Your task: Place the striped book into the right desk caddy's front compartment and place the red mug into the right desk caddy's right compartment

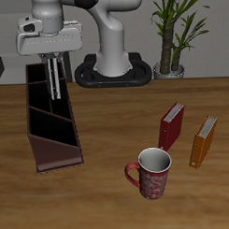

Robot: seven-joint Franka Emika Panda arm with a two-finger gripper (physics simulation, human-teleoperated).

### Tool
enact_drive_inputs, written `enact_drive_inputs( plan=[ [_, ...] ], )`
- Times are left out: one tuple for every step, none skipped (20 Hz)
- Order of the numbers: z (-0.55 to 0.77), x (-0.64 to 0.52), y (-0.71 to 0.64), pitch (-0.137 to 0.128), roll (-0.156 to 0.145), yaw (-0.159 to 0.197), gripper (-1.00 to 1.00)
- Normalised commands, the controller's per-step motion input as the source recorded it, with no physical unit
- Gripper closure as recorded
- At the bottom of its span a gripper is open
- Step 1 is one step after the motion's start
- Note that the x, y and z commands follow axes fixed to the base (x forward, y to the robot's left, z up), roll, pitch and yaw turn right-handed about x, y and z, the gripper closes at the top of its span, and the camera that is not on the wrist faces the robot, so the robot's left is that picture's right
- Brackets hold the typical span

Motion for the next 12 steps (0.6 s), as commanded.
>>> enact_drive_inputs(
  plan=[
    [-0.06, -0.03, -0.07, 0.016, -0.012, -0.003, 1.00],
    [-0.06, -0.03, -0.06, 0.013, -0.009, -0.019, 1.00],
    [-0.03, -0.03, -0.02, 0.004, -0.010, 0.003, 1.00],
    [-0.04, -0.05, -0.05, 0.002, -0.012, -0.006, 1.00],
    [-0.04, -0.02, -0.06, -0.004, -0.023, -0.007, 1.00],
    [-0.10, 0.03, -0.03, 0.038, 0.019, -0.013, 1.00],
    [-0.07, 0.04, -0.09, 0.006, -0.038, -0.020, 1.00],
    [0.00, 0.00, 0.00, 0.000, 0.000, 0.000, 1.00],
    [-0.15, -0.02, 0.03, 0.043, 0.031, -0.066, 1.00],
    [0.00, 0.00, 0.00, 0.000, 0.000, 0.000, 1.00],
    [-0.17, -0.11, 0.16, 0.027, 0.044, -0.047, 1.00],
    [-0.08, -0.03, 0.10, 0.024, 0.033, -0.032, 1.00]
  ],
)
